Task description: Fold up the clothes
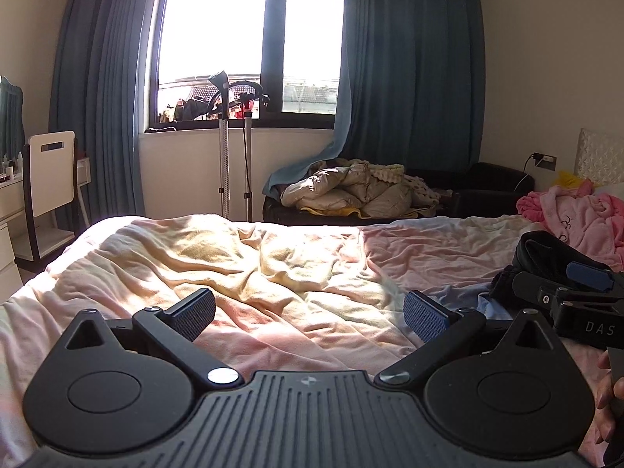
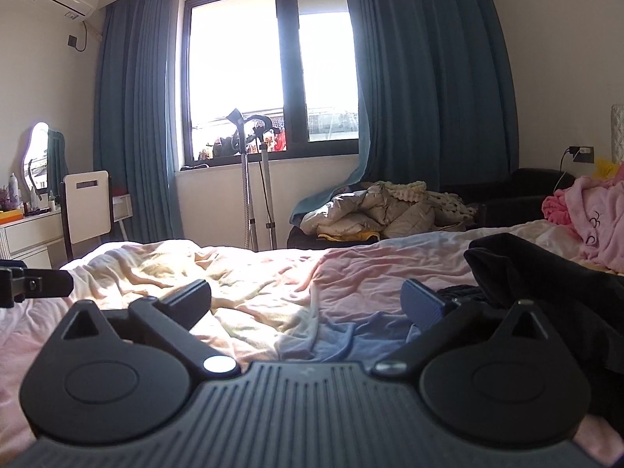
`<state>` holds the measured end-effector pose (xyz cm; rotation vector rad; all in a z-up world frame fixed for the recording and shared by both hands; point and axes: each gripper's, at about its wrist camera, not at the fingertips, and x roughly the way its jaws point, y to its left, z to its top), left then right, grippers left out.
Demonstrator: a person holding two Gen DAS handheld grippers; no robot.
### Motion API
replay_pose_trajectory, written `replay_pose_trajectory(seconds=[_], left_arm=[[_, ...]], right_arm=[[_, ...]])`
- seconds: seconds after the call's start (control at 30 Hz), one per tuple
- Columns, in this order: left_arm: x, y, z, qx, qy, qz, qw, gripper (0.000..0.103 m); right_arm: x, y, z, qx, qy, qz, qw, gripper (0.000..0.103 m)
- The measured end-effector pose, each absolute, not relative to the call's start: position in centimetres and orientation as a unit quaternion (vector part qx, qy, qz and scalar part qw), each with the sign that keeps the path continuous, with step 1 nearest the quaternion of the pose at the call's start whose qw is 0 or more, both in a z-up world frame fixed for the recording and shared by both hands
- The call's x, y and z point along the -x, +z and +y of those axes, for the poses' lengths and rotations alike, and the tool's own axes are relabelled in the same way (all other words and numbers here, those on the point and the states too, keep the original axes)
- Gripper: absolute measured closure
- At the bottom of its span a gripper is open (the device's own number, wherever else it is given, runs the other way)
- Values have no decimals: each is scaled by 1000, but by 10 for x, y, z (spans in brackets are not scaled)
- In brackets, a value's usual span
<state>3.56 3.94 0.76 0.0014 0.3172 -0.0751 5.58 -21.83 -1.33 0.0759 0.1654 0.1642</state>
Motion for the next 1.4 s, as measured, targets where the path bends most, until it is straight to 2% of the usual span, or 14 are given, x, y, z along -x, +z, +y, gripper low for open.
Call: replay_pose_trajectory(seconds=[1.4], left_arm=[[-35, 0, 32, -16, 7, 164, 986, 0]], right_arm=[[-61, -16, -223, -57, 76, 94, 991, 0]])
